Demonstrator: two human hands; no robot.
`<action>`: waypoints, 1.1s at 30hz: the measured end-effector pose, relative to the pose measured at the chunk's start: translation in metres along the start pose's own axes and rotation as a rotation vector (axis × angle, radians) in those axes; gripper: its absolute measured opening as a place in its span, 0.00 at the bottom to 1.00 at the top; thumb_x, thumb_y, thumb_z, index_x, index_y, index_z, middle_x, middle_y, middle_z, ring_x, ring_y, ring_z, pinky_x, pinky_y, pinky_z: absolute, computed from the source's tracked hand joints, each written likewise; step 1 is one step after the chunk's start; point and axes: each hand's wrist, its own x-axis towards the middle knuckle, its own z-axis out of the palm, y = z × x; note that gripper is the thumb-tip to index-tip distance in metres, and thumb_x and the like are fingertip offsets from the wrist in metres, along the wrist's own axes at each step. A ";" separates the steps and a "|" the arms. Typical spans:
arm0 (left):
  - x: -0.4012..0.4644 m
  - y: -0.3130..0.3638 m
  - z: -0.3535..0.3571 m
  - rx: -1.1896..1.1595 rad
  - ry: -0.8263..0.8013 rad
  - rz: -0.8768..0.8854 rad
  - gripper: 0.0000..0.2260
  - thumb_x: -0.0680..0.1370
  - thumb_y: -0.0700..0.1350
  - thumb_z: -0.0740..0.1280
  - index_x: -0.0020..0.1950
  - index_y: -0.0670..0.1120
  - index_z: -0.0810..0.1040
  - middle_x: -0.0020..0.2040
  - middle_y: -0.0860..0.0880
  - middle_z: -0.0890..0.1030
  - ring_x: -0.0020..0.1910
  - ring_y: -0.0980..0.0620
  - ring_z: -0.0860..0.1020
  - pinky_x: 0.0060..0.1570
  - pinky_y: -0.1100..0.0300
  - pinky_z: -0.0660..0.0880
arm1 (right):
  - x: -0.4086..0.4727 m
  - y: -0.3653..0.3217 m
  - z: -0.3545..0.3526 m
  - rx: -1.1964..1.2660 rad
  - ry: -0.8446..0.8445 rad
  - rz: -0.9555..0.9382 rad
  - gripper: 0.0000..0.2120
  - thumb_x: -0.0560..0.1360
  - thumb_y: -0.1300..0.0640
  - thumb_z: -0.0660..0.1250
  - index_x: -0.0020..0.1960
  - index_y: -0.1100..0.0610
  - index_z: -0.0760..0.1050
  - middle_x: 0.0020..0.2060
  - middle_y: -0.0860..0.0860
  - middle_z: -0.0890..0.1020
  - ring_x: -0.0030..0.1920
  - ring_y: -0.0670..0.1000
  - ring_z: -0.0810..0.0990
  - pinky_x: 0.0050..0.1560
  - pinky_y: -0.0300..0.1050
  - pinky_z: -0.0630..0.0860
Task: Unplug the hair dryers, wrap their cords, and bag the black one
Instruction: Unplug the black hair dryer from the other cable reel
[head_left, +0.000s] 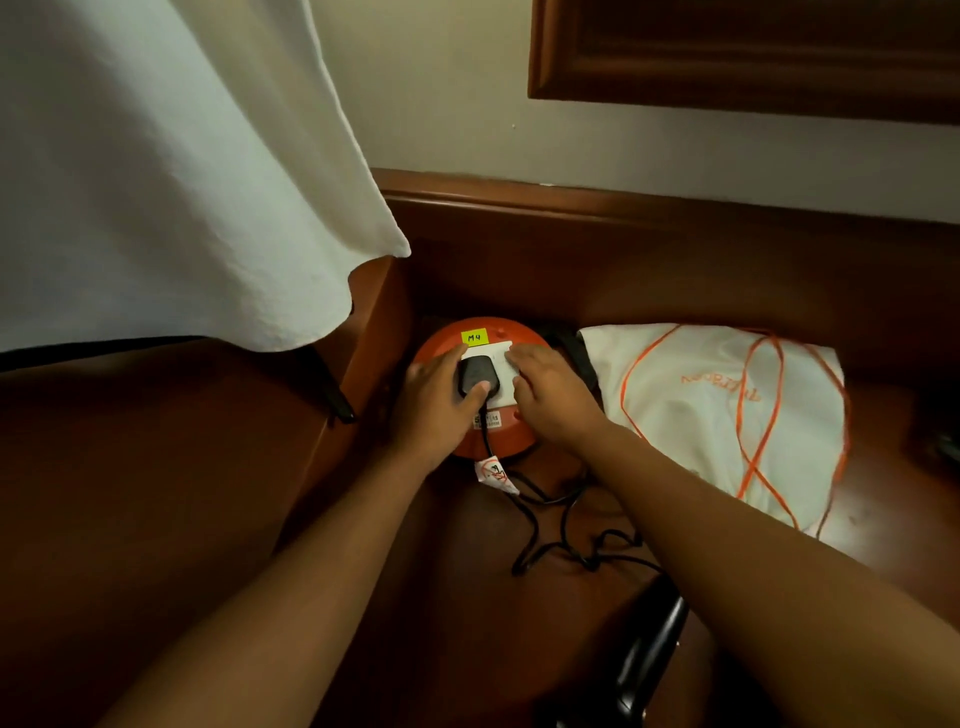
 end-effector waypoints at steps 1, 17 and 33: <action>0.002 -0.003 0.002 0.024 0.014 0.024 0.25 0.77 0.52 0.67 0.73 0.49 0.68 0.70 0.46 0.71 0.70 0.46 0.65 0.65 0.51 0.67 | 0.002 0.003 0.001 -0.010 0.006 -0.009 0.20 0.80 0.61 0.57 0.71 0.61 0.67 0.71 0.57 0.68 0.72 0.54 0.63 0.72 0.43 0.56; -0.015 -0.028 0.021 0.100 0.070 0.164 0.27 0.75 0.63 0.58 0.69 0.50 0.73 0.65 0.51 0.76 0.63 0.50 0.68 0.58 0.59 0.65 | -0.024 0.020 0.017 -0.100 0.037 -0.126 0.22 0.78 0.62 0.59 0.72 0.59 0.67 0.68 0.57 0.73 0.70 0.60 0.67 0.67 0.50 0.60; -0.016 -0.026 0.023 0.083 0.074 0.177 0.28 0.75 0.63 0.57 0.69 0.49 0.73 0.65 0.49 0.76 0.63 0.49 0.68 0.58 0.58 0.65 | -0.020 0.015 0.017 -0.156 -0.024 -0.102 0.25 0.78 0.63 0.59 0.74 0.59 0.62 0.72 0.56 0.67 0.74 0.58 0.61 0.72 0.51 0.58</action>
